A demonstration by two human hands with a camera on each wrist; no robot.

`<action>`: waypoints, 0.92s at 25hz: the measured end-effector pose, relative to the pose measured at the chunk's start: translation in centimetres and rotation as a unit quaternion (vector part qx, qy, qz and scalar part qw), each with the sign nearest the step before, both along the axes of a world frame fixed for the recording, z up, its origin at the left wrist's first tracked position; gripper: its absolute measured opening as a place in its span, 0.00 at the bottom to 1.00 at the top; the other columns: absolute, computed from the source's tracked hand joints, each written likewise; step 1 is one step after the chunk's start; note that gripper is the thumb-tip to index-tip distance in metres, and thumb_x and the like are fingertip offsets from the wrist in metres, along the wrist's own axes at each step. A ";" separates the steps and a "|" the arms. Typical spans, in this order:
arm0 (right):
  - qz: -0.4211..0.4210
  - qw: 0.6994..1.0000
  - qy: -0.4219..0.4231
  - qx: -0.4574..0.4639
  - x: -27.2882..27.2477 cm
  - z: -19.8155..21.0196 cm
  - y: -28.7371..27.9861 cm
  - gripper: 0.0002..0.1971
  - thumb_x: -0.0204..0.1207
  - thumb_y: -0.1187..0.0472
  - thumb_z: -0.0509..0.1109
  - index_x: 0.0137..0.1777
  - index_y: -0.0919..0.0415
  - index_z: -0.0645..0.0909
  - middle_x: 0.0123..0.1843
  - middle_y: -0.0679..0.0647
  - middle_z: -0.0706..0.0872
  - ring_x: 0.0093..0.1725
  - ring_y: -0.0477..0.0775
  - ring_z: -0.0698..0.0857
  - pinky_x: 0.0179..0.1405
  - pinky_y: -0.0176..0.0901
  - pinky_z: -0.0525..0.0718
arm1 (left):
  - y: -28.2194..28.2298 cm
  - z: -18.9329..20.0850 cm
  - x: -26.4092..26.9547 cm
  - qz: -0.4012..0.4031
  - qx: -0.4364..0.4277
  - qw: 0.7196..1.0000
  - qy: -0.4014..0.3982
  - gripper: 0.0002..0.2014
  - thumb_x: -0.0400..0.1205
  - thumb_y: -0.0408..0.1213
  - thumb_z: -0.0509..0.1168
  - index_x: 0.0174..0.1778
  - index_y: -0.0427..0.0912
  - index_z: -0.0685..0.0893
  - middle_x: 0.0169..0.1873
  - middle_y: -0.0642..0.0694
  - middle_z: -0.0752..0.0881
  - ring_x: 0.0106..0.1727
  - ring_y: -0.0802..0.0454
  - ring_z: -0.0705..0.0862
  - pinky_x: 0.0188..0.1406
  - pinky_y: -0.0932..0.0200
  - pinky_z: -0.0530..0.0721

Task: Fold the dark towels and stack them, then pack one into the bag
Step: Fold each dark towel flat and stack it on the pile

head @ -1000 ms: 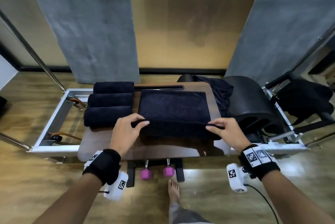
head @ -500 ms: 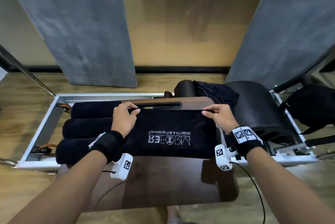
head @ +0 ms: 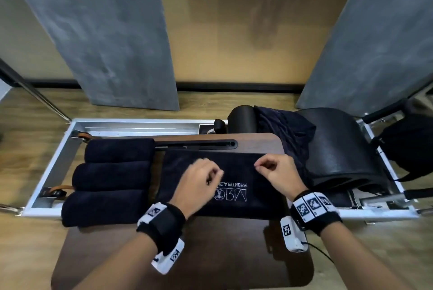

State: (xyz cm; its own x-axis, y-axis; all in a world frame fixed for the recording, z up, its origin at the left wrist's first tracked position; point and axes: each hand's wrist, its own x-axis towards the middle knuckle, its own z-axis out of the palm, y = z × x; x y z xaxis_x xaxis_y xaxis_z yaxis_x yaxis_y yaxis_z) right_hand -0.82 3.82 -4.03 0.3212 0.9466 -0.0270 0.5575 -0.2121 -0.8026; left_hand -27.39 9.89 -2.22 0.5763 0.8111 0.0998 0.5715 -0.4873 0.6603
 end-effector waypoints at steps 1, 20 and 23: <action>0.025 0.999 -0.027 -0.017 -0.3 -0.1 -0.1 0.09 0.72 0.71 0.82 0.40 0.55 0.92 0.39 0.46 0.92 0.40 0.43 0.89 0.44 0.29 0.83 | -1.2 -0.3 0.3 -0.050 -0.031 0.998 0.011 0.10 0.90 0.49 0.66 0.47 0.49 0.85 0.41 0.57 0.81 0.46 0.58 0.79 0.49 0.54 0.81; 0.217 0.966 -0.142 -0.024 -15.5 0.3 -19.2 0.11 0.79 0.61 0.76 0.60 0.54 0.89 0.62 0.43 0.84 0.63 0.43 0.80 0.66 0.34 0.78 | -13.9 -2.8 -10.0 -0.062 0.097 0.977 0.180 0.24 0.93 0.46 0.57 0.86 0.45 0.74 0.90 0.48 0.64 0.91 0.49 0.59 0.89 0.44 0.61; 0.196 0.966 -0.169 -0.003 -16.3 -0.6 -21.2 0.15 0.80 0.60 0.77 0.66 0.55 0.88 0.72 0.46 0.81 0.74 0.44 0.76 0.76 0.32 0.71 | -17.4 -3.2 -12.5 -0.079 0.110 0.981 0.141 0.20 0.91 0.52 0.62 0.76 0.48 0.82 0.79 0.49 0.76 0.84 0.48 0.70 0.81 0.45 0.72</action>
State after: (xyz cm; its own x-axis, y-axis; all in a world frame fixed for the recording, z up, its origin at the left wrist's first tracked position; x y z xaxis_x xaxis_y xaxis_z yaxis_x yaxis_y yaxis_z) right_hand -17.08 -17.41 -4.62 -0.0697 0.9975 0.0103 0.8266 0.0635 -0.5592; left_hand -39.94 -7.50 -5.42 0.7230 0.6860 0.0811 0.6220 -0.6976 0.3557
